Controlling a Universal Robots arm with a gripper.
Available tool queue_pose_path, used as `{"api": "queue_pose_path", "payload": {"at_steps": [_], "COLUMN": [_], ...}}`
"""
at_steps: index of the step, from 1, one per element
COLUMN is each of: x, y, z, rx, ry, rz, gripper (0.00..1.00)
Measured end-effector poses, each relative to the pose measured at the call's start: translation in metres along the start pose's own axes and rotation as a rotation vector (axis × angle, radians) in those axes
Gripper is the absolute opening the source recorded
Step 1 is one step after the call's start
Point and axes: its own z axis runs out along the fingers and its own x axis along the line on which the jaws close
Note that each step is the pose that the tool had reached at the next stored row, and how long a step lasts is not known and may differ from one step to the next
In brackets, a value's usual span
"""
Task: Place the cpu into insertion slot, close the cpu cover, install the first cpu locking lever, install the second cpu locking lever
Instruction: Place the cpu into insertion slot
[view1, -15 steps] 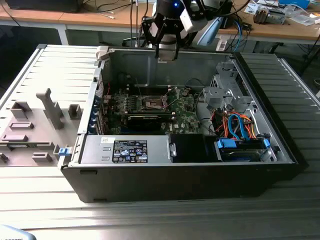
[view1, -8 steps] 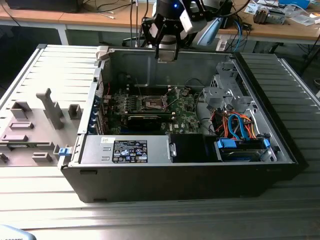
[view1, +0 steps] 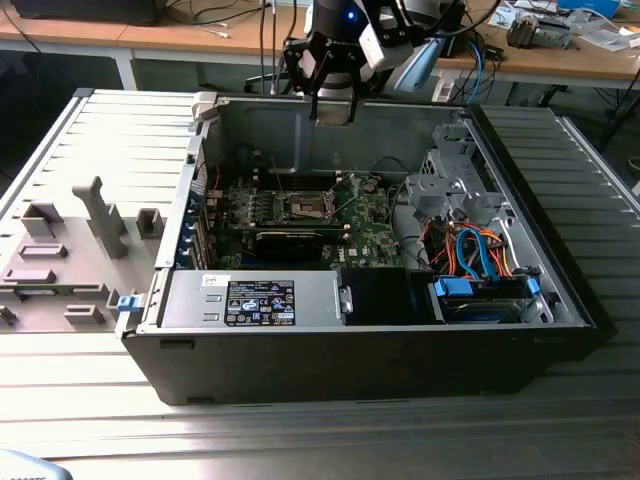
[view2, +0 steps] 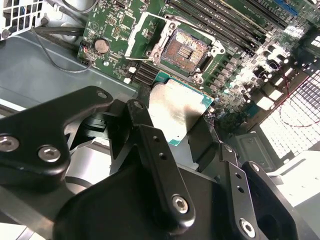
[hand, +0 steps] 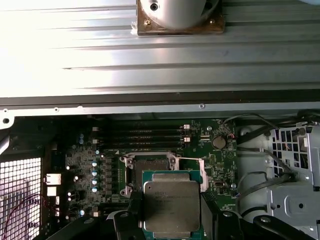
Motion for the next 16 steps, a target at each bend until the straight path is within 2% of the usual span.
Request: {"api": "queue_pose_path", "payload": {"at_steps": [1,12,14,16], "x": [0.0000,0.0009,0.0016,0.0016], "y": [-0.0002,-0.0005,-0.0011,-0.0011], "z": [0.0023,0.0053,0.0120,0.0122], "rx": [0.0000,0.0000,0.0000,0.0000], "ry": [0.0000,0.0000,0.0000,0.0000], "rz": [0.000,0.000,0.000,0.000], "gripper": [0.55,0.55,0.55,0.55]}}
